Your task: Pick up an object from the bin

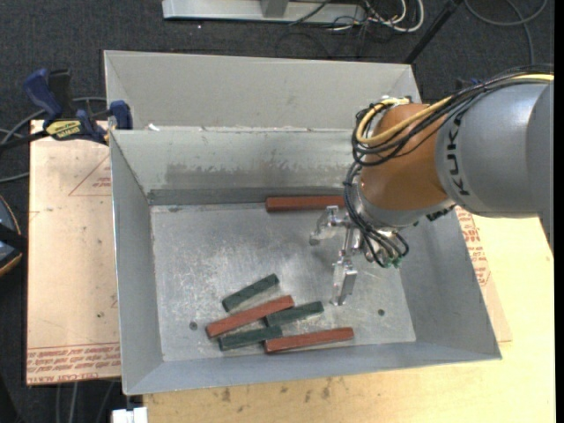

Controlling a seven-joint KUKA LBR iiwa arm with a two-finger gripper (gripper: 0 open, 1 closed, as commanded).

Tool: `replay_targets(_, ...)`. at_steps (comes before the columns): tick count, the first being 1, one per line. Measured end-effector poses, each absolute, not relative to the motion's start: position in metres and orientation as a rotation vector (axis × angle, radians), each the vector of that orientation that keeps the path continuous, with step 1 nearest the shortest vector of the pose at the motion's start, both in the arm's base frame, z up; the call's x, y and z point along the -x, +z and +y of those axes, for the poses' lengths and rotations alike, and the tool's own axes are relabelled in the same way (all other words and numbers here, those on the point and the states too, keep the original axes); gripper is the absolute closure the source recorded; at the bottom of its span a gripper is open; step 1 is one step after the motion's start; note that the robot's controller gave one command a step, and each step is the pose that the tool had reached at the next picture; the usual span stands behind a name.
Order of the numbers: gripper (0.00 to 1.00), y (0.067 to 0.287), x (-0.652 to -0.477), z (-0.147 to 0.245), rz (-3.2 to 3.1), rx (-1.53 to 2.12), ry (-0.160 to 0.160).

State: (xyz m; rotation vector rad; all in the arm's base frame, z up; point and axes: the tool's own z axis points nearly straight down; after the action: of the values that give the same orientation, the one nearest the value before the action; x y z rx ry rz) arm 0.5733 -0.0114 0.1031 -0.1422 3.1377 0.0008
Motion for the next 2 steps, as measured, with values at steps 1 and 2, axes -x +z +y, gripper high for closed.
replay_targets(1,0.00,0.100,-0.560,0.007,3.134,0.155,0.002)
replay_targets(2,0.00,0.077,-0.555,0.042,3.134,0.129,0.000)
